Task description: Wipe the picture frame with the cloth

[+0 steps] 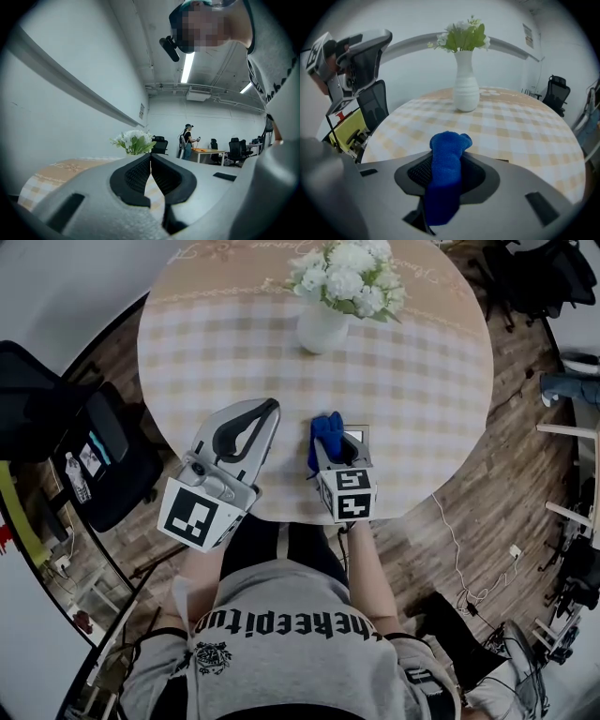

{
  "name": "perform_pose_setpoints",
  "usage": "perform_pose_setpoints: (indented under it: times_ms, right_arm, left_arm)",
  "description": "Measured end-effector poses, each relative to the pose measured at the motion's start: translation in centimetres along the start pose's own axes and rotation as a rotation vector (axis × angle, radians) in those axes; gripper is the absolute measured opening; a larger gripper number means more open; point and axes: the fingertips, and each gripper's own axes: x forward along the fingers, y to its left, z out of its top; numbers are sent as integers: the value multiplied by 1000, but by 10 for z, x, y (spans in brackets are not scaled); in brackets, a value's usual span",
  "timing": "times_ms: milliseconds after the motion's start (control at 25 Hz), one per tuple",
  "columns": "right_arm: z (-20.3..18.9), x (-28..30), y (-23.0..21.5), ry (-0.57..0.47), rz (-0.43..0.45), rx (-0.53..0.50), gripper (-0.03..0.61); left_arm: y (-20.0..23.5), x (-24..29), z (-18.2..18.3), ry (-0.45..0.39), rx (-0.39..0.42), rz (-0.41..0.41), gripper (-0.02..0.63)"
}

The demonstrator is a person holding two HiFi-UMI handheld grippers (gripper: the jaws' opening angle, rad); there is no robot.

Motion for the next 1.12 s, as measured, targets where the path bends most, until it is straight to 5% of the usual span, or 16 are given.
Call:
perform_pose_setpoints:
  times_ms: [800, 1120]
  right_arm:
    - [-21, -25, -76, 72, -146, -18, 141]
    - [-25, -33, -79, 59, -121, 24, 141]
  left_arm:
    - [-21, 9, 5, 2, 12, 20, 17]
    - [-33, 10, 3, 25, -5, 25, 17]
